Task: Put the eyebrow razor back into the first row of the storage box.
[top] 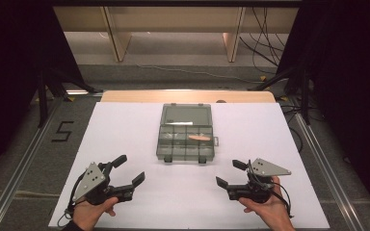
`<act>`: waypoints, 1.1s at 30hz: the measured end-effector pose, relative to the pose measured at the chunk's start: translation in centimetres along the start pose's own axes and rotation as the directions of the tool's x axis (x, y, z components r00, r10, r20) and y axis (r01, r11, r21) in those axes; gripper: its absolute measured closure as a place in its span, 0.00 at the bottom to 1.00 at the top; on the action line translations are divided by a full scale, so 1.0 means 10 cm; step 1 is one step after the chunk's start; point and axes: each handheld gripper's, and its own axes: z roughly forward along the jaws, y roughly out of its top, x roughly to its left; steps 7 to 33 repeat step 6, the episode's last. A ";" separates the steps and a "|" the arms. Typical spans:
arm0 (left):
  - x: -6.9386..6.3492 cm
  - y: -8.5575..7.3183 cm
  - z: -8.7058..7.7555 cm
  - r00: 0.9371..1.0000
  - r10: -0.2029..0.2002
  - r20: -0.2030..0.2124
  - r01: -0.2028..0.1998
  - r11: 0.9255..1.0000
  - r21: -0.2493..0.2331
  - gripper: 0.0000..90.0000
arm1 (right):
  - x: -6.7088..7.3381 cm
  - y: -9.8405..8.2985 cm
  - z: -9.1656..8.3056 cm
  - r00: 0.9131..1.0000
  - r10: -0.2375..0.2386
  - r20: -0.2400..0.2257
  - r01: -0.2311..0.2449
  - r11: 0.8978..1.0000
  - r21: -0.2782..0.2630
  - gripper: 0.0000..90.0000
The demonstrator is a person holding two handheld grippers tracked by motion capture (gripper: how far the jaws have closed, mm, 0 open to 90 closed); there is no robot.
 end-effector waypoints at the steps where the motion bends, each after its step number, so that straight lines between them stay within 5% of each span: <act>1: 0.00 0.00 0.00 1.000 0.000 0.000 0.000 1.000 0.000 0.18 | 0.01 0.00 0.01 1.000 0.008 -0.002 -0.008 1.000 -0.001 0.19; 33: 0.00 0.00 0.00 1.000 0.000 0.000 0.000 1.000 -0.001 0.18 | 0.00 0.00 0.00 1.000 -0.004 0.001 0.004 1.000 0.015 0.19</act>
